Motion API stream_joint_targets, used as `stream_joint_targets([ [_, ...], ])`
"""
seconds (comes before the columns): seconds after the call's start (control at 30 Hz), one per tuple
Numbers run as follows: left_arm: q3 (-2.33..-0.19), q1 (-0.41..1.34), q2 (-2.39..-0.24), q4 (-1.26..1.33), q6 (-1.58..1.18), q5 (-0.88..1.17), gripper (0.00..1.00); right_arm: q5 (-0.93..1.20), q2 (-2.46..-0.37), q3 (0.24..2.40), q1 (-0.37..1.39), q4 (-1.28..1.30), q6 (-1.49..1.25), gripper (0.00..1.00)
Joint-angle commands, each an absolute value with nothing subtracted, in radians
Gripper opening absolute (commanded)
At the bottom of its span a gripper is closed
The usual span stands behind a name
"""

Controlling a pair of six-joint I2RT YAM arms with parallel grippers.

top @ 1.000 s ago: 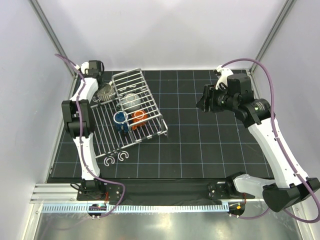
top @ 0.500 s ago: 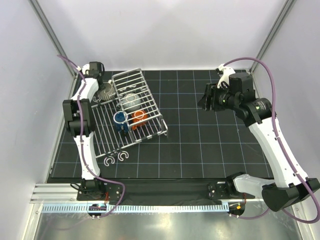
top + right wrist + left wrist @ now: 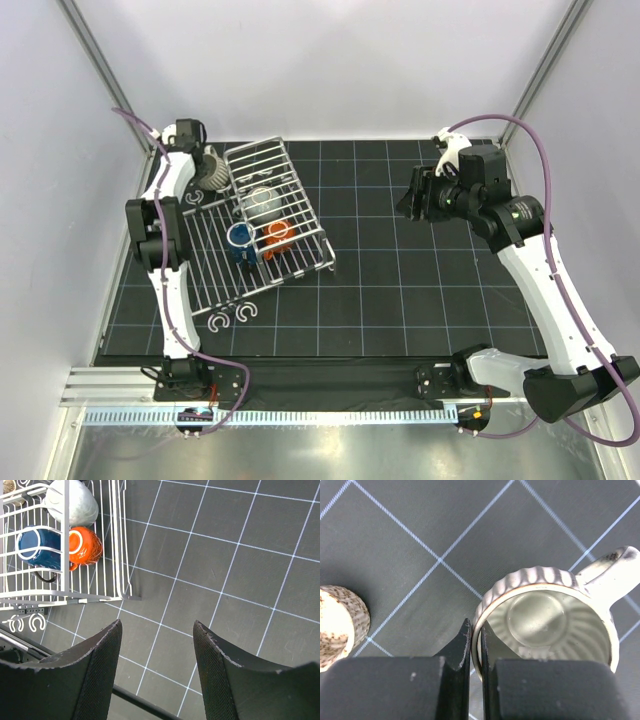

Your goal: Load the cups into the dish rack

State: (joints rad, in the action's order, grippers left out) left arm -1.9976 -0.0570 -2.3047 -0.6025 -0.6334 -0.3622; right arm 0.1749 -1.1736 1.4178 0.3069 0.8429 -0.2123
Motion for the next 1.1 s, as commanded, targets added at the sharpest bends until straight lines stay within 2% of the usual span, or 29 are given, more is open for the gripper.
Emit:
stream_joint_targets([
  [0.0, -2.082, -0.069, -2.255, -0.548, -0.693, -0.368, 0.0, 0.167, -1.154, 1.453, 0.302, 0.816, -0.221, 0.61],
  [0.2, -2.086, -0.078, -2.18, -0.548, -0.796, -0.365, 0.0, 0.183, -1.154, 1.473, 0.302, 0.816, -0.219, 0.61],
  [0.5, -2.022, -0.075, -2.076, -0.528, -0.971, -0.196, 0.0, 0.222, -1.138, 1.489, 0.304, 0.839, -0.224, 0.61],
  [0.77, -1.584, -0.084, -1.835, -0.166, -1.097, -0.164, 0.0, 0.264, -1.074, 1.454, 0.302, 0.861, -0.253, 0.61],
  [1.07, -1.324, -0.14, -1.629, 0.074, -1.236, -0.038, 0.0, 0.279, -0.991, 1.388, 0.302, 0.896, -0.268, 0.61],
])
